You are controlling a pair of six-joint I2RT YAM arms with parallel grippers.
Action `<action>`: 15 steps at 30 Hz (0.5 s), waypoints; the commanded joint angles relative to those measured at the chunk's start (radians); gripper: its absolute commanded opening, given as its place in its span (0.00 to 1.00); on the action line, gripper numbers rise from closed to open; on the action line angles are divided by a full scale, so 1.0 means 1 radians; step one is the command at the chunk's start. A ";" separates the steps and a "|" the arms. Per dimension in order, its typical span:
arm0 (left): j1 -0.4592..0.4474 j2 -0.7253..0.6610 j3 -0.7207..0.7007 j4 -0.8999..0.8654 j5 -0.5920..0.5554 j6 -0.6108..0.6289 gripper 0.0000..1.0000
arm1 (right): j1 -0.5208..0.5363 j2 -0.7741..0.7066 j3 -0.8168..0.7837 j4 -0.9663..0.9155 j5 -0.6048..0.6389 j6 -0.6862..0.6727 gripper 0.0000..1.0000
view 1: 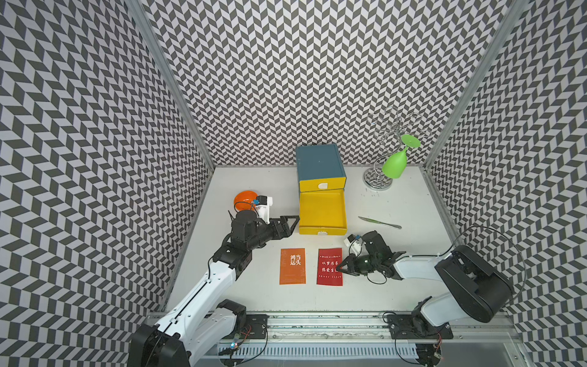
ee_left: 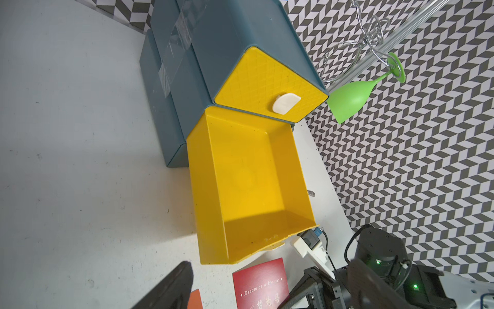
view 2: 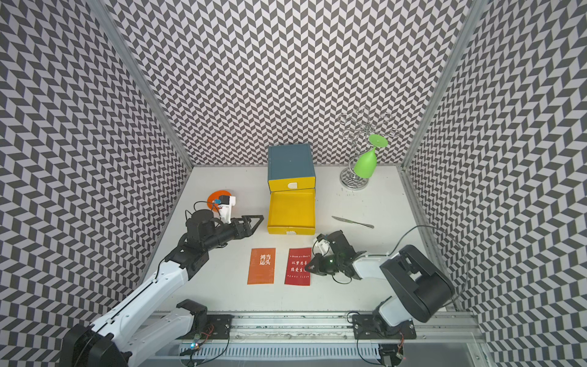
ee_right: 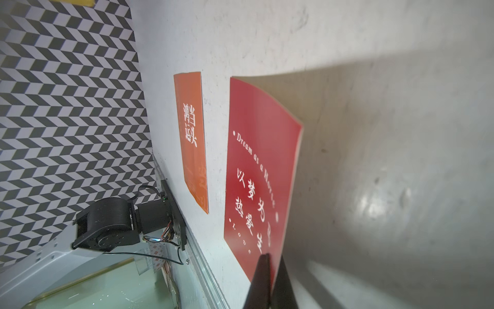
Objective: Take the postcards out of the drawer
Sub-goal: Place the postcard at the center of the board.
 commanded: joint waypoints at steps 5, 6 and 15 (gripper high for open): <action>0.012 0.003 -0.007 0.000 0.019 0.012 0.92 | 0.007 0.059 0.049 0.006 0.010 -0.061 0.00; 0.014 0.002 -0.008 -0.001 0.020 0.013 0.92 | 0.007 0.061 0.052 0.003 0.009 -0.065 0.00; 0.018 0.001 -0.013 0.001 0.024 0.013 0.92 | 0.007 0.064 0.097 -0.102 0.032 -0.151 0.01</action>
